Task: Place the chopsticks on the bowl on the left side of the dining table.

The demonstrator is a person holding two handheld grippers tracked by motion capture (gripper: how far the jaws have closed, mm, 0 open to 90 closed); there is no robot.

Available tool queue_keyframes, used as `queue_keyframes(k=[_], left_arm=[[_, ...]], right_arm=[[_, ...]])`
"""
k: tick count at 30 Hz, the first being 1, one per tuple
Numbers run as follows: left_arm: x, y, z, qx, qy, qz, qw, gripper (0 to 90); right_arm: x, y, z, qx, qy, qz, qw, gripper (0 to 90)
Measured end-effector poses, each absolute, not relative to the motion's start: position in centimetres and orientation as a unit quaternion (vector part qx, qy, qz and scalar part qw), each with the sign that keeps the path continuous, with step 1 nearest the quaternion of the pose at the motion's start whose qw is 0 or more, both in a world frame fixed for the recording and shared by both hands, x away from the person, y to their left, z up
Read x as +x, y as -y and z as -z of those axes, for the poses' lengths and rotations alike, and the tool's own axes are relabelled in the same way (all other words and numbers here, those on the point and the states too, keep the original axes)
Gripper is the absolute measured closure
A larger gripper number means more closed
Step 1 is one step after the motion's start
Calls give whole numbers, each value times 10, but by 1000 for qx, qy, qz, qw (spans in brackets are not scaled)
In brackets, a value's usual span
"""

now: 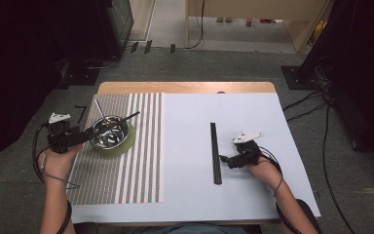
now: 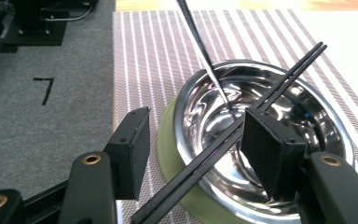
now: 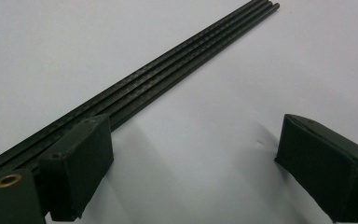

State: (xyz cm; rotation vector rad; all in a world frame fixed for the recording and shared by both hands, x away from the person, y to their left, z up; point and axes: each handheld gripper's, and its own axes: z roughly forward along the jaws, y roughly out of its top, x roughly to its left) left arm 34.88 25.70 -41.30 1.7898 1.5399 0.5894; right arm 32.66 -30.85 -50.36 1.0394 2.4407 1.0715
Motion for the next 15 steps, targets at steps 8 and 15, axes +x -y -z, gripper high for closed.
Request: queue_keyframes(k=[8, 15], left_arm=[[358, -246, 412, 695, -585, -231, 350, 464], [367, -237, 412, 701, -578, -226, 352, 487]], right_arm=[[327, 309, 504, 360, -845, -371, 140, 102], [327, 309, 504, 360, -845, -371, 140, 102]])
